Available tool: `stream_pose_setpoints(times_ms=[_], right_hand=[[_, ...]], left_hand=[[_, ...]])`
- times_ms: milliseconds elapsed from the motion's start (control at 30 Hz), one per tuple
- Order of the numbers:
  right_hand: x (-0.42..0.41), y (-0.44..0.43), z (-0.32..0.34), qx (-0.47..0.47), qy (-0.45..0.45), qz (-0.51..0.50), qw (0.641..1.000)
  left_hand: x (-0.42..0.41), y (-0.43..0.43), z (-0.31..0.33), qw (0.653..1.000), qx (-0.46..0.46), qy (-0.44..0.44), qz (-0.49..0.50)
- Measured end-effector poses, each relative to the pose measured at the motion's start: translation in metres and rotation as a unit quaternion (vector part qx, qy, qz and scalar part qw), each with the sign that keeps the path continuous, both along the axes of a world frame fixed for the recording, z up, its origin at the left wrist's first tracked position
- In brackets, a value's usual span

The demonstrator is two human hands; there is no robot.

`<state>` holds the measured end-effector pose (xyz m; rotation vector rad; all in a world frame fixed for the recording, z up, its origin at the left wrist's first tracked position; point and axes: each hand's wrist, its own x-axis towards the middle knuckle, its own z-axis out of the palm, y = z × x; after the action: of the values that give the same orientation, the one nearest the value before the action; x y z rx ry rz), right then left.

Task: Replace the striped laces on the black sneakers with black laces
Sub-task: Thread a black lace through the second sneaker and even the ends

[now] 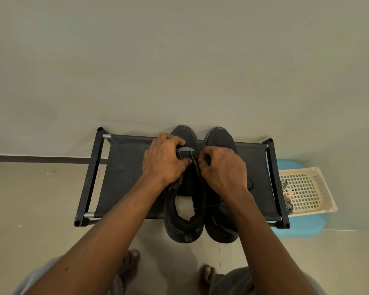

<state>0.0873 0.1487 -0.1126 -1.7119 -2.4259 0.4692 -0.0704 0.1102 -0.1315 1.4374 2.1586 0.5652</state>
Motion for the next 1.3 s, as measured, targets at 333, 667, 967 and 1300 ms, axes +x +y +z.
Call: stream_pose_setpoints(times_ms=[333,667,967,1300], right_hand=[[0.012,0.011,0.021,0.053,0.209,-0.235,0.948],[0.003,0.012,0.013,-0.179,0.434,-0.079,0.88],[0.002,0.011,0.01,-0.129,0.263,-0.17,0.941],[-0.006,-0.001,0.005,-0.03,-0.045,-0.014,0.998]], left_hand=[[-0.002,0.0,0.0,1.0,-0.011,-0.018,-0.004],[-0.003,-0.001,-0.002,1.0,-0.002,-0.023,-0.001],[-0.002,-0.001,-0.001,1.0,0.0,-0.028,0.0],[-0.001,0.0,0.0,0.999,0.005,-0.033,0.004]])
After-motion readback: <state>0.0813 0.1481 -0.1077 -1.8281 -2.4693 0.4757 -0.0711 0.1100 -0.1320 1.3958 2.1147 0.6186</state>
